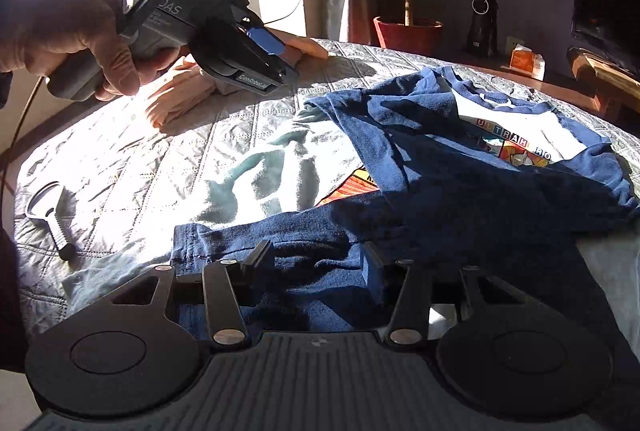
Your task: Fold clothes
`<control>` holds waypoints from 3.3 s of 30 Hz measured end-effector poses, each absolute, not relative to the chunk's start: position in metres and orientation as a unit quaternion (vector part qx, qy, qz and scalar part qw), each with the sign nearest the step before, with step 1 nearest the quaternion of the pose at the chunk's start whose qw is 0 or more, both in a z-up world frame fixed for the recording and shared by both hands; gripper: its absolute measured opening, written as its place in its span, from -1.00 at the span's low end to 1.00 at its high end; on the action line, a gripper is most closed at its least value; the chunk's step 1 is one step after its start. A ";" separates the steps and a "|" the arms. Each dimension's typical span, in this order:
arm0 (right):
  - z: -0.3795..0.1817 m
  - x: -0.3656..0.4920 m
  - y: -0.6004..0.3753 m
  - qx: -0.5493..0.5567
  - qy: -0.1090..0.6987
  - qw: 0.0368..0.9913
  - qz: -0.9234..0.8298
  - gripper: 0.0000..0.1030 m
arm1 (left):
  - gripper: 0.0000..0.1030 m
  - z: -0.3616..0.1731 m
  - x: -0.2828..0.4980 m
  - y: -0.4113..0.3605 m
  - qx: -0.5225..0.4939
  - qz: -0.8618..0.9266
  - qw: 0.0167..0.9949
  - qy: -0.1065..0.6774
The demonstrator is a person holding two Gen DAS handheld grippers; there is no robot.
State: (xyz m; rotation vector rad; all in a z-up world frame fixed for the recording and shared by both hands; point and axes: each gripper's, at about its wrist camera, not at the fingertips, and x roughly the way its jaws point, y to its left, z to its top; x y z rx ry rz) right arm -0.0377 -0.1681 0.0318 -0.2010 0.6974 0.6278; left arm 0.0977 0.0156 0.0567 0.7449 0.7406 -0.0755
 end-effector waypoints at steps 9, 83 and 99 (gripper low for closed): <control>0.044 -0.075 -0.256 -0.204 0.391 0.880 0.176 -0.16 | 0.10 0.100 0.069 -0.004 0.223 -0.064 0.908 0.348; 0.007 0.320 -0.105 0.095 0.474 0.800 0.355 -0.20 | 0.51 0.087 0.036 -0.043 0.155 -0.126 0.903 0.380; 0.042 0.331 -0.060 0.017 0.401 0.847 0.348 -0.78 | 0.56 0.085 0.035 -0.045 0.123 -0.139 0.900 0.393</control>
